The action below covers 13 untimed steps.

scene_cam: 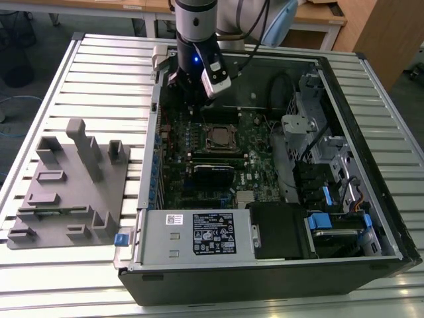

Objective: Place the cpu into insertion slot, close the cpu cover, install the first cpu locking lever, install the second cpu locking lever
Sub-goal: 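Install the first cpu locking lever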

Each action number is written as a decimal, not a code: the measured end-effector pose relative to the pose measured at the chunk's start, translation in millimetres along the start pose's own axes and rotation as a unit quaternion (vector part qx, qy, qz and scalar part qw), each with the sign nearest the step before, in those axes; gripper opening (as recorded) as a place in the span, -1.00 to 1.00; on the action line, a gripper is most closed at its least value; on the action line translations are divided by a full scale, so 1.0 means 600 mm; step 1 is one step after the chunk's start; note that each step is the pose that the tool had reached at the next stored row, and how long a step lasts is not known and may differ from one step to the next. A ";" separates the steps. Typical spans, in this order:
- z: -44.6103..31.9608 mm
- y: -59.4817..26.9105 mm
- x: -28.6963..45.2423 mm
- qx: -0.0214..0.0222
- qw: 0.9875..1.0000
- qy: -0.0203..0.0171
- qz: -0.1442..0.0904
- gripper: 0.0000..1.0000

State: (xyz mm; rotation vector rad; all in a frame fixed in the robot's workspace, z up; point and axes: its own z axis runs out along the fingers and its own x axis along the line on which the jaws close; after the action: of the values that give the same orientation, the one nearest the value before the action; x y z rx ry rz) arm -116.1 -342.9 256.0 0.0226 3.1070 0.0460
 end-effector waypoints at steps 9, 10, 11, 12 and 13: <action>0.004 0.001 0.009 0.000 1.000 0.000 0.001 -0.80; 0.005 0.001 0.009 0.000 1.000 0.000 0.001 -0.80; 0.005 0.001 0.010 0.000 1.000 0.000 0.001 -0.80; 0.005 0.001 0.010 0.000 1.000 0.000 0.001 -0.80; 0.005 0.001 0.011 0.000 1.000 0.000 0.001 -0.80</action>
State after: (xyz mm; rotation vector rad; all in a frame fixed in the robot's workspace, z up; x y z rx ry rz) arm -122.6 -342.3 252.5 0.0265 3.1070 0.0459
